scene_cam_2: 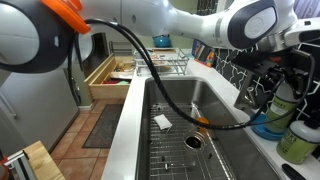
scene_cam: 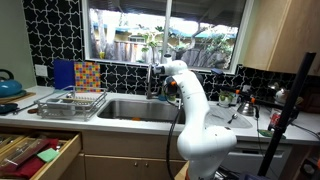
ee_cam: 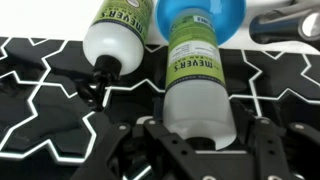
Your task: Swap the places of the green bottles
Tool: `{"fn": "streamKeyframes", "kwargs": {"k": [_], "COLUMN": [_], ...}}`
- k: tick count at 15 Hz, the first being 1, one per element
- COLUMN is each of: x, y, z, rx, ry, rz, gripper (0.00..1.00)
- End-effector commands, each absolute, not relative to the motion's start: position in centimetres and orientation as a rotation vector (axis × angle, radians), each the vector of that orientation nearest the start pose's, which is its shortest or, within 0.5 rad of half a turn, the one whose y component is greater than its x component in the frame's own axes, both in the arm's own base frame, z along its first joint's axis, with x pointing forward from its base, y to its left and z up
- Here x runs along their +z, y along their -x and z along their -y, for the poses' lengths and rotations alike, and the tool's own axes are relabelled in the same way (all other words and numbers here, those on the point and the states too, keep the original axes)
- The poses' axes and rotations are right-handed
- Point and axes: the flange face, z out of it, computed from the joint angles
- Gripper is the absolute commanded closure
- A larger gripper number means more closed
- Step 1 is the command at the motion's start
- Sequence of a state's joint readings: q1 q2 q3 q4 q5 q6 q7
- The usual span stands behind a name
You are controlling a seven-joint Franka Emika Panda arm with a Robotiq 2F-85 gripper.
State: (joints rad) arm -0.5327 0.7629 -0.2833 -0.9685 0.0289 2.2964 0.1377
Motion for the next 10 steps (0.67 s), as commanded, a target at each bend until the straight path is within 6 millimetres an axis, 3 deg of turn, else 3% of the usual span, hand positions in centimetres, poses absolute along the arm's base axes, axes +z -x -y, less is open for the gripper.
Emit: {"fn": "streamKeyframes", "kwargs": {"k": [1,10], "x": [52.9,61.2], "y": [-59.7,-55.9], "z": [51.7,50.6], "rx": [-0.951,-1.014], "ry": [3.025,3.009], "rz": [-1.359,-1.317], "gripper": [0.58,0.58]}}
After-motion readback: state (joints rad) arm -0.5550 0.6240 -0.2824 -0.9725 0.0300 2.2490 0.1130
